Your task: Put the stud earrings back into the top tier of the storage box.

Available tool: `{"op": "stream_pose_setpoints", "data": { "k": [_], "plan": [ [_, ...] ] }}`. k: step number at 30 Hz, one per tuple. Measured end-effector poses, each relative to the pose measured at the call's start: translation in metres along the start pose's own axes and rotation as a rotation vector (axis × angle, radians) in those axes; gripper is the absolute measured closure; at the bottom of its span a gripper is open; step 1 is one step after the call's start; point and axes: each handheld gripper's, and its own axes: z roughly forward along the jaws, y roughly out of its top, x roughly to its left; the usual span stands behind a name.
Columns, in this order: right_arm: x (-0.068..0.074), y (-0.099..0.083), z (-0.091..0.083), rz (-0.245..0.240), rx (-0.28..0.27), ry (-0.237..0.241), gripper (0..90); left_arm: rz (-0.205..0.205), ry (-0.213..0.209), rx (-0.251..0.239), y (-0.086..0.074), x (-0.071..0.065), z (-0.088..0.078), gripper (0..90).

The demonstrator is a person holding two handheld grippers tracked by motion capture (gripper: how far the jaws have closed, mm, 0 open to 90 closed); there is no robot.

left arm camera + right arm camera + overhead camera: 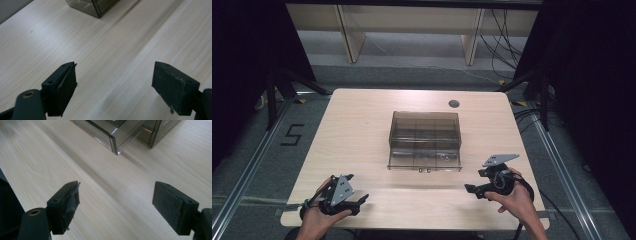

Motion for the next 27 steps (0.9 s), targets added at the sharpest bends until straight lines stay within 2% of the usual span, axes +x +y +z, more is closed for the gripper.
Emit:
{"op": "stream_pose_setpoints", "data": {
  "k": [1, 2, 3, 4, 7, 8, 9, 12, 13, 14, 15, 16, 17, 19, 20, 24, 25, 26, 27],
  "plan": [
    [0.002, -0.001, 0.0, 0.027, -0.013, 0.013, 22.8, -0.001, 0.0, 0.0, 0.0, 0.0, 0.0, 19.0],
    [0.002, -0.002, 0.001, 0.015, -0.023, -0.001, 23.0, 0.0, 0.0, 0.0, 0.0, 0.0, 0.0, 19.1],
    [0.002, -0.001, -0.001, 0.03, -0.026, 0.003, 22.9, 0.001, -0.001, 0.0, 0.0, 0.0, 0.0, 19.0],
    [0.001, -0.001, -0.002, 0.021, -0.02, -0.006, 22.9, 0.003, 0.0, -0.002, 0.0, 0.0, 0.0, 19.1],
    [0.003, -0.003, -0.002, 0.05, -0.019, 0.006, 22.9, 0.002, 0.0, -0.002, 0.0, 0.0, 0.0, 19.0],
    [0.0, -0.005, 0.0, 0.006, -0.042, -0.014, 22.8, 0.002, 0.0, -0.003, 0.0, 0.0, 0.0, 19.0],
    [0.001, -0.004, -0.003, 0.038, -0.014, -0.009, 22.8, 0.003, -0.001, -0.003, 0.0, 0.0, 0.0, 19.0],
    [0.001, -0.007, 0.0, 0.045, -0.028, -0.008, 22.6, 0.003, -0.001, -0.003, 0.0, 0.0, 0.0, 19.0],
    [0.001, -0.008, -0.001, 0.042, -0.01, -0.013, 22.5, 0.004, -0.002, -0.002, 0.0, 0.0, 0.0, 19.1],
    [0.004, -0.009, -0.001, 0.066, -0.005, 0.001, 22.4, 0.003, 0.0, -0.004, 0.0, 0.0, 0.0, 19.0],
    [0.001, -0.011, 0.001, 0.027, -0.036, -0.006, 22.4, 0.004, -0.002, -0.002, 0.0, 0.0, 0.0, 19.0],
    [0.002, -0.011, -0.001, 0.046, -0.023, -0.003, 22.4, 0.005, -0.001, -0.003, 0.0, 0.0, 0.0, 19.0],
    [0.002, -0.012, -0.001, 0.043, -0.016, -0.005, 22.3, 0.012, 0.005, 0.001, 0.0, 0.0, 0.0, 19.1],
    [0.002, -0.013, -0.002, 0.042, -0.029, -0.018, 22.5, 0.012, 0.006, 0.001, 0.0, 0.0, 0.0, 19.1],
    [0.001, -0.014, -0.002, 0.038, -0.054, -0.021, 22.5, 0.01, -0.001, 0.004, 0.0, 0.0, 0.0, 19.1],
    [-0.001, -0.018, -0.003, 0.04, -0.066, -0.023, 22.6, 0.021, -0.001, 0.011, 0.0, 0.001, 0.0, 19.1],
    [0.0, -0.019, -0.004, 0.062, -0.059, -0.027, 22.6, 0.014, -0.003, 0.005, 0.0, 0.0, 0.0, 19.0],
    [-0.001, -0.019, -0.004, 0.043, -0.061, -0.02, 22.6, 0.013, -0.003, 0.003, 0.0, 0.0, 0.0, 19.0],
    [0.0, -0.021, -0.003, 0.051, -0.086, -0.026, 22.6, 0.014, 0.002, 0.004, 0.0, 0.0, -0.001, 19.1]
  ]
}}
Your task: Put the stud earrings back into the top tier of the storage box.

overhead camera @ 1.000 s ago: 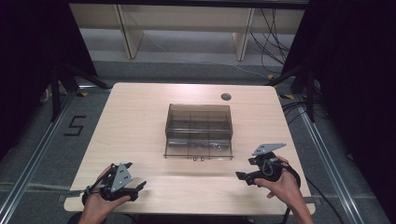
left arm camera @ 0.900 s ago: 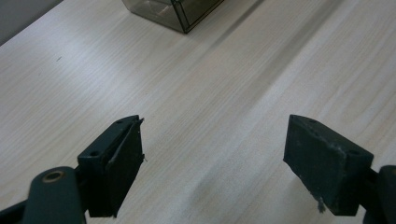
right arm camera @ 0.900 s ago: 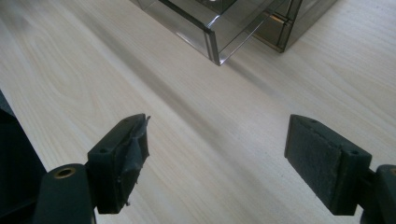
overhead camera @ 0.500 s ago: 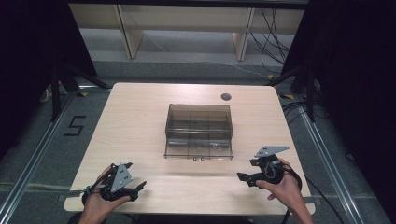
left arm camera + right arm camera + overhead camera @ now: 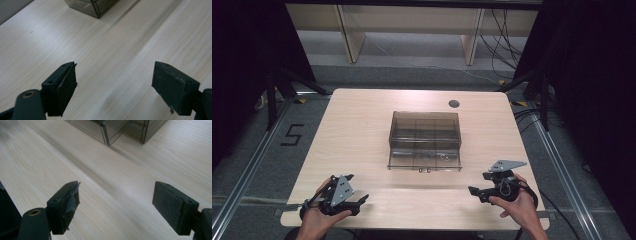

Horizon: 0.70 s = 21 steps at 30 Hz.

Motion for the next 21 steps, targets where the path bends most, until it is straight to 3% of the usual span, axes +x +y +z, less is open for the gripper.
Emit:
{"op": "stream_pose_setpoints", "data": {
  "k": [2, 4, 5, 6, 7, 8, 9, 10, 11, 12, 14, 15, 16, 17, 20, 21],
  "plan": [
    [0.0, -0.001, -0.003, -0.003, 0.03, 0.002, 22.5, -0.001, -0.005, 0.001, 0.0, 0.0, 0.0, 19.0],
    [0.001, -0.004, -0.002, 0.004, 0.006, 0.001, 22.3, -0.001, 0.002, -0.001, 0.0, 0.0, 0.0, 19.1],
    [0.002, -0.004, -0.004, 0.016, 0.036, 0.002, 22.2, -0.005, 0.0, -0.002, 0.0, 0.0, 0.0, 19.1],
    [0.001, -0.006, -0.001, -0.004, 0.003, 0.004, 22.2, -0.005, -0.001, -0.001, 0.0, 0.0, 0.0, 19.0],
    [0.002, -0.007, -0.002, 0.016, 0.021, 0.002, 22.2, -0.008, -0.003, -0.007, 0.0, -0.001, 0.0, 19.1],
    [0.001, -0.008, -0.003, -0.007, 0.023, 0.004, 22.1, -0.007, -0.002, -0.009, 0.0, -0.001, 0.0, 19.0],
    [0.002, -0.01, 0.001, 0.004, -0.016, 0.014, 22.1, -0.007, -0.003, -0.009, 0.0, -0.001, 0.0, 19.0],
    [0.003, -0.01, -0.003, 0.01, 0.039, -0.001, 22.4, -0.006, -0.003, -0.008, 0.0, -0.001, 0.0, 19.0],
    [0.003, -0.012, 0.001, 0.007, -0.027, 0.002, 22.7, -0.003, -0.003, -0.007, 0.0, -0.001, 0.0, 19.1],
    [0.003, -0.012, -0.002, 0.001, 0.001, -0.003, 22.7, 0.041, -0.009, 0.03, 0.0, 0.002, -0.003, 19.1],
    [0.003, -0.014, -0.004, -0.004, 0.011, -0.002, 22.7, 0.035, -0.008, 0.025, 0.0, 0.002, -0.002, 19.1],
    [0.005, -0.016, -0.002, 0.012, -0.02, -0.009, 22.8, 0.035, -0.008, 0.025, 0.0, 0.002, -0.002, 19.1],
    [0.006, -0.016, -0.005, 0.024, 0.014, 0.0, 22.9, 0.036, -0.005, 0.022, 0.0, 0.001, -0.002, 19.1],
    [0.004, -0.018, -0.005, -0.001, 0.007, -0.002, 22.9, 0.037, -0.005, 0.023, 0.0, 0.001, -0.002, 19.1],
    [0.004, -0.021, -0.006, 0.003, 0.008, -0.007, 22.7, 0.036, -0.008, 0.026, 0.0, 0.001, -0.002, 19.1],
    [0.005, -0.024, -0.004, 0.019, -0.019, -0.012, 22.6, 0.036, -0.006, 0.022, 0.0, 0.001, -0.002, 19.1]
  ]
}}
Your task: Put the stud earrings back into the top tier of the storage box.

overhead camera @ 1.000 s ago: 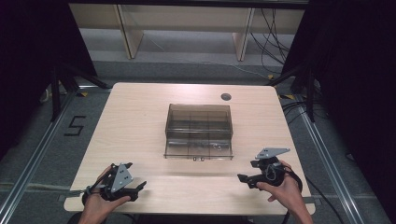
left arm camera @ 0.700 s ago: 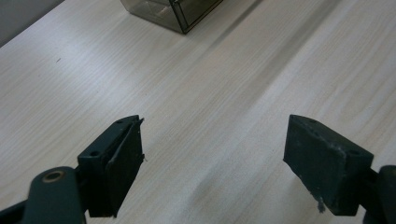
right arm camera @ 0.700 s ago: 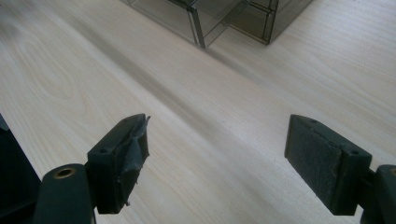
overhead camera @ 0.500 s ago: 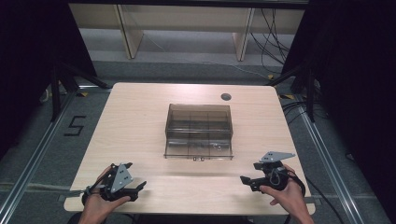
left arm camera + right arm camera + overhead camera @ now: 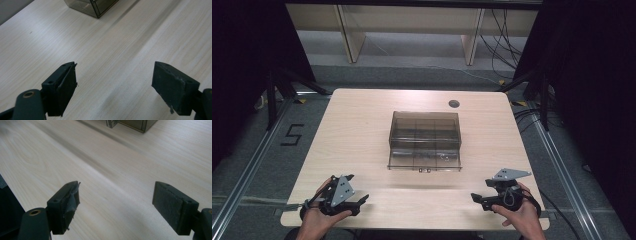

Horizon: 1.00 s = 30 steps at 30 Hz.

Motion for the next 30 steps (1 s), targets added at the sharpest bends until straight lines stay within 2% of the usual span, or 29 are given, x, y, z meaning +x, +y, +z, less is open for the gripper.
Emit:
{"op": "stream_pose_setpoints", "data": {
  "k": [1, 3, 5, 6, 7, 8, 9, 11, 12, 13, 14, 15, 16, 18, 19, 20, 21, 22, 23, 24, 25, 26, 27, 29, 30],
  "plan": [
    [0.0, -0.001, -0.002, 0.006, 0.024, 0.003, 22.4, 0.001, -0.004, 0.004, 0.0, 0.0, 0.0, 19.2],
    [0.0, -0.004, -0.002, -0.009, 0.019, 0.005, 22.1, 0.001, -0.002, 0.002, 0.0, 0.0, 0.0, 19.1],
    [0.003, -0.008, -0.002, 0.012, 0.023, 0.008, 21.8, 0.008, -0.006, 0.009, 0.0, 0.0, 0.0, 19.1],
    [0.004, -0.01, 0.0, 0.028, 0.019, 0.025, 21.7, 0.01, -0.006, 0.009, 0.0, 0.0, 0.0, 19.1],
    [0.003, -0.011, 0.0, 0.002, 0.017, 0.009, 21.1, 0.01, -0.006, 0.009, 0.0, 0.0, 0.0, 19.1],
    [0.005, -0.012, -0.001, 0.028, 0.032, 0.014, 20.0, 0.009, -0.006, 0.009, 0.0, 0.0, 0.0, 19.1],
    [0.005, -0.014, 0.001, 0.016, 0.019, 0.028, 19.1, 0.01, -0.006, 0.01, 0.0, 0.0, 0.0, 19.1],
    [0.004, -0.016, 0.001, 0.003, 0.024, 0.014, 18.3, 0.008, -0.007, 0.01, 0.0, 0.0, 0.0, 19.1],
    [0.007, -0.017, 0.001, 0.041, 0.045, 0.015, 18.1, 0.008, -0.008, 0.01, 0.0, 0.0, 0.001, 19.1],
    [0.005, -0.019, 0.001, 0.008, 0.039, 0.009, 18.2, -0.01, 0.003, -0.021, 0.0, -0.002, 0.003, 19.1],
    [0.006, -0.02, 0.001, 0.0, 0.034, -0.003, 18.2, -0.03, -0.007, -0.018, 0.0, -0.003, 0.003, 19.1],
    [0.006, -0.021, 0.003, 0.005, 0.009, -0.006, 18.3, -0.027, -0.006, -0.018, 0.0, -0.003, 0.003, 19.1],
    [0.007, -0.022, 0.001, 0.007, 0.028, -0.002, 18.4, -0.027, -0.006, -0.018, 0.0, -0.003, 0.003, 19.1],
    [0.008, -0.024, 0.001, 0.012, 0.021, -0.015, 18.4, -0.022, -0.001, -0.018, 0.0, -0.002, 0.003, 19.1],
    [0.008, -0.025, 0.002, 0.0, 0.017, -0.016, 18.3, -0.018, -0.004, -0.01, 0.0, -0.002, 0.002, 19.1],
    [0.009, -0.025, 0.002, 0.009, 0.02, -0.001, 18.2, -0.005, -0.008, 0.001, 0.0, -0.001, 0.001, 19.1],
    [0.01, -0.026, 0.002, 0.01, 0.018, -0.018, 18.2, -0.013, -0.009, -0.006, 0.0, -0.002, 0.002, 19.1],
    [0.011, -0.027, 0.002, 0.009, 0.022, -0.014, 18.3, -0.029, -0.006, -0.019, 0.0, -0.003, 0.003, 19.1],
    [0.012, -0.028, 0.003, 0.014, 0.019, -0.004, 18.2, -0.028, -0.005, -0.019, 0.0, -0.003, 0.003, 19.1],
    [0.012, -0.03, 0.003, -0.004, 0.022, -0.004, 18.1, -0.028, -0.005, -0.019, 0.0, -0.003, 0.003, 19.1],
    [0.017, -0.03, 0.002, 0.035, 0.033, -0.016, 17.9, -0.028, -0.005, -0.019, 0.0, -0.003, 0.003, 19.1],
    [0.016, -0.031, 0.003, 0.01, 0.027, 0.001, 17.8, -0.027, -0.002, -0.021, 0.0, -0.003, 0.003, 19.1],
    [0.017, -0.032, 0.003, -0.005, 0.036, -0.017, 17.8, -0.019, 0.0, -0.012, 0.0, -0.002, 0.003, 19.1],
    [0.02, -0.034, 0.003, -0.005, 0.044, -0.02, 17.7, -0.02, -0.001, -0.013, 0.0, -0.002, 0.003, 19.1],
    [0.02, -0.034, 0.004, -0.003, 0.054, 0.004, 17.7, -0.025, -0.006, -0.018, 0.0, -0.003, 0.003, 19.1]
  ]
}}
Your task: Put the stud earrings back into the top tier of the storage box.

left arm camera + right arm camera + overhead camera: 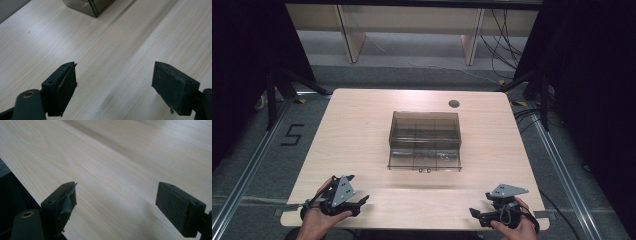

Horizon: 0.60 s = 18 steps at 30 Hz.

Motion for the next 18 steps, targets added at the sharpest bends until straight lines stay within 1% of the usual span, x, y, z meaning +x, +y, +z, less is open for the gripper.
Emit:
{"op": "stream_pose_setpoints", "data": {
  "k": [1, 2, 3, 4, 5, 6, 7, 8, 9, 10, 11, 12, 13, 14, 15, 17, 18],
  "plan": [
    [0.0023, -0.001, -0.0001, 0.011, -0.006, -0.027, 17.8, 0.004, 0.003, 0.005, 0.0001, 0.0005, -0.0002, 19.1],
    [0.002, -0.0013, -0.0002, -0.005, -0.008, -0.028, 18.2, 0.001, 0.003, 0.002, 0.0, 0.0004, -0.0001, 19.1],
    [0.0019, -0.0019, 0.0006, -0.006, -0.021, -0.016, 18.4, 0.001, 0.003, 0.002, 0.0, 0.0003, -0.0001, 19.1],
    [0.0035, -0.0023, -0.0009, 0.0, -0.015, -0.03, 18.2, 0.001, 0.004, 0.002, 0.0, 0.0004, -0.0002, 19.1],
    [0.0036, -0.0027, -0.0008, -0.006, -0.018, -0.028, 18.2, 0.003, 0.004, 0.002, 0.0, 0.0005, -0.0002, 19.1],
    [0.004, -0.0037, -0.0006, -0.001, -0.023, -0.018, 18.2, 0.014, 0.007, 0.001, 0.0002, 0.0011, -0.0005, 19.1],
    [0.0032, -0.0048, -0.0005, -0.027, -0.025, -0.028, 18.2, 0.011, 0.007, 0.002, 0.0003, 0.0009, -0.0004, 19.1],
    [0.0068, -0.0062, -0.0013, 0.009, -0.017, -0.035, 18.2, 0.002, 0.003, 0.003, 0.0001, 0.0004, -0.0002, 19.1],
    [0.0056, -0.0061, -0.0021, -0.002, -0.013, -0.031, 18.2, 0.001, 0.007, -0.002, -0.0001, 0.0001, 0.0, 19.1],
    [0.006, -0.0071, -0.0015, 0.005, -0.021, -0.026, 18.1, 0.001, 0.004, -0.002, -0.0001, 0.0002, 0.0001, 19.1],
    [0.0046, -0.0079, -0.0009, -0.009, -0.019, -0.015, 18.0, -0.001, 0.004, -0.003, -0.0001, 0.0002, 0.0001, 19.1],
    [0.0061, -0.0082, -0.002, 0.006, -0.011, -0.028, 18.0, 0.0, 0.003, -0.003, -0.0001, 0.0002, 0.0001, 19.1],
    [0.0064, -0.0089, -0.0018, 0.007, -0.014, -0.033, 17.9, 0.001, 0.003, -0.002, 0.0, 0.0001, 0.0, 19.1],
    [0.0086, -0.0095, -0.0021, 0.035, -0.002, -0.033, 17.9, 0.001, 0.002, -0.002, 0.0, 0.0001, -0.0001, 19.1],
    [0.0057, -0.01, -0.001, -0.006, -0.017, -0.037, 17.9, 0.001, 0.003, -0.002, 0.0001, 0.0001, -0.0001, 19.1],
    [0.0055, -0.0106, -0.0009, -0.009, -0.017, -0.036, 17.9, 0.002, 0.004, -0.001, 0.0, 0.0003, -0.0001, 19.1],
    [0.006, -0.0103, -0.0011, 0.0, -0.015, -0.036, 17.9, 0.0, 0.002, -0.002, 0.0, 0.0, -0.0001, 19.1]
  ]
}}
